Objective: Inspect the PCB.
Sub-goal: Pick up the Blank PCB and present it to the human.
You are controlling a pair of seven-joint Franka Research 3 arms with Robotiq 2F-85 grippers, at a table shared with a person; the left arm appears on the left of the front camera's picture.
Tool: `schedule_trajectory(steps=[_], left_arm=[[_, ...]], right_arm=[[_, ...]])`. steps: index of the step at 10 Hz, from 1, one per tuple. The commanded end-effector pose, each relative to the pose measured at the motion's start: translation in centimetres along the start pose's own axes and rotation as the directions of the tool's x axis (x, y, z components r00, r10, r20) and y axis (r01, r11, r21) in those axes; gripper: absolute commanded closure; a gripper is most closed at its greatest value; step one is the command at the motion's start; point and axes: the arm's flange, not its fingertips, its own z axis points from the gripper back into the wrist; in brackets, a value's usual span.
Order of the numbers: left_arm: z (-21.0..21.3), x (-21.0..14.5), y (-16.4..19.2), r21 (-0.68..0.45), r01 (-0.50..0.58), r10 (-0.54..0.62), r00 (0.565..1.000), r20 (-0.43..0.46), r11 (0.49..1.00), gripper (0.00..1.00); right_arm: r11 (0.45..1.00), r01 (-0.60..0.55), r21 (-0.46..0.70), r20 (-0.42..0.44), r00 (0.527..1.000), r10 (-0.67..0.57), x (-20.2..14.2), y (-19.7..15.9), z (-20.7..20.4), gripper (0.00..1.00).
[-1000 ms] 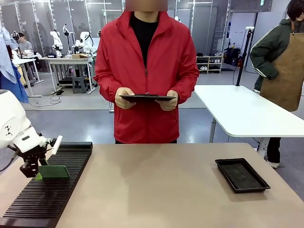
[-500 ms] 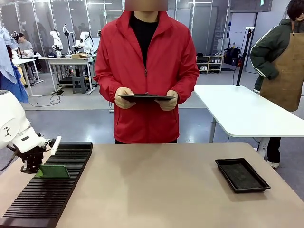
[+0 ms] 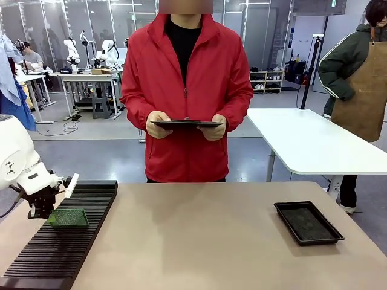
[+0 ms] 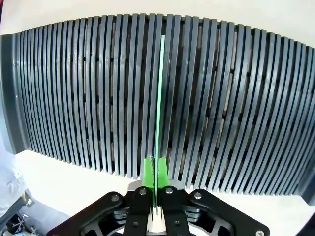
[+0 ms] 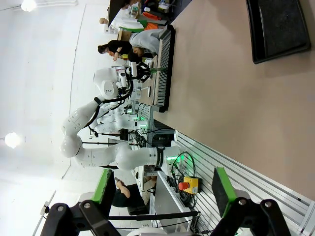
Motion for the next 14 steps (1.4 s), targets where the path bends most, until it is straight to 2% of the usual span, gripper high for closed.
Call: schedule_trajectory(steps=[1, 3, 4, 7, 8, 9, 10, 11, 14], left_arm=[[1.3, -0.2, 0.2, -0.010, -0.009, 0.010, 1.000, 0.011, 1.000, 1.00], [4.6, -0.8, 0.2, 0.013, -0.032, 0.031, 0.999, 0.040, 0.999, 1.00], [6.0, -1.4, 0.1, -0.010, -0.079, 0.080, 0.993, 0.092, 0.997, 1.00], [6.0, -2.9, -0.1, -0.153, -0.201, 0.234, 0.941, 0.244, 0.968, 1.00], [5.5, -3.0, -0.2, -0.172, -0.211, 0.251, 0.931, 0.264, 0.962, 1.00], [5.4, -3.0, -0.3, -0.175, -0.188, 0.231, 0.935, 0.269, 0.966, 1.00], [6.0, -3.0, -0.5, -0.126, -0.162, 0.190, 0.949, 0.252, 0.979, 1.00], [5.4, -2.8, -1.1, -0.155, -0.208, 0.240, 0.942, 0.236, 0.966, 1.00], [5.4, -2.8, -1.1, -0.155, -0.208, 0.240, 0.942, 0.236, 0.966, 1.00]], right_arm=[[1.000, 0.003, 0.003, 0.005, 1.000, -0.003, 0.0, 0.2, 0.0, 0.00], [1.000, 0.003, 0.003, 0.005, 1.000, -0.003, 0.0, 0.2, 0.0, 0.00], [1.000, 0.003, 0.003, 0.005, 1.000, -0.003, 0.0, 0.2, 0.0, 0.00], [1.000, 0.003, 0.003, 0.005, 1.000, -0.003, 0.0, 0.2, 0.0, 0.00], [1.000, 0.003, 0.003, 0.005, 1.000, -0.003, 0.0, 0.2, 0.0, 0.00], [1.000, 0.003, 0.003, 0.005, 1.000, -0.003, 0.0, 0.2, 0.0, 0.00], [1.000, 0.003, 0.003, 0.005, 1.000, -0.003, 0.0, 0.2, 0.0, 0.00], [1.000, 0.003, 0.003, 0.005, 1.000, -0.003, 0.0, 0.2, 0.0, 0.00], [1.000, 0.003, 0.003, 0.005, 1.000, -0.003, 0.0, 0.2, 0.0, 0.00]])
